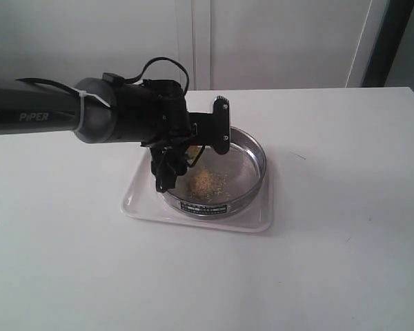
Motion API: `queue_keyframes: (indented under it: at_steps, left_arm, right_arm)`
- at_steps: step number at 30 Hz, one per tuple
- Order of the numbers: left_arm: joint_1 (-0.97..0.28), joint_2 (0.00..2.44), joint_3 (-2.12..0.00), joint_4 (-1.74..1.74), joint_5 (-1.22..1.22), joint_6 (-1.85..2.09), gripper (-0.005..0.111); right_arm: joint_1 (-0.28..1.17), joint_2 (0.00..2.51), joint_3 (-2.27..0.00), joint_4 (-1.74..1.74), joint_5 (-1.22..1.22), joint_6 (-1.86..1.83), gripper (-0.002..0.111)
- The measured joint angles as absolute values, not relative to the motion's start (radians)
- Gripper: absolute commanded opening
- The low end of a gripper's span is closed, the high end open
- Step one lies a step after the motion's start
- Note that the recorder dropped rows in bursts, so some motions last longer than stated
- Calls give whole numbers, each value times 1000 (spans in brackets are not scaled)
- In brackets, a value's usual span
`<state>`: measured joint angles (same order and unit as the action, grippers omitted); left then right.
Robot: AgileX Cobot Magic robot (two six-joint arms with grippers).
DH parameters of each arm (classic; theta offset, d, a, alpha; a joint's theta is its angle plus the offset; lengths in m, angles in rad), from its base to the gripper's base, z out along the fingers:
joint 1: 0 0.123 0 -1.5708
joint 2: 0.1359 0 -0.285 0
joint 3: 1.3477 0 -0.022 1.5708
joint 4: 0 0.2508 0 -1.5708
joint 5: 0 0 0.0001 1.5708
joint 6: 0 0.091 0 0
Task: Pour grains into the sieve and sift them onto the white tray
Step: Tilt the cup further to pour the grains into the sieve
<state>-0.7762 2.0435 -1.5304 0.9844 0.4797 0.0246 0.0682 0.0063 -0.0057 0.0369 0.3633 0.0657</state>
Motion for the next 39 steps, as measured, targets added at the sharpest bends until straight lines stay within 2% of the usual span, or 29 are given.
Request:
queue_keyframes:
  at_steps: [39]
  left_arm:
    - [-776, 2059, -1538, 984, 534, 107, 0]
  right_arm:
    - [68, 6, -6, 37, 363, 66, 0]
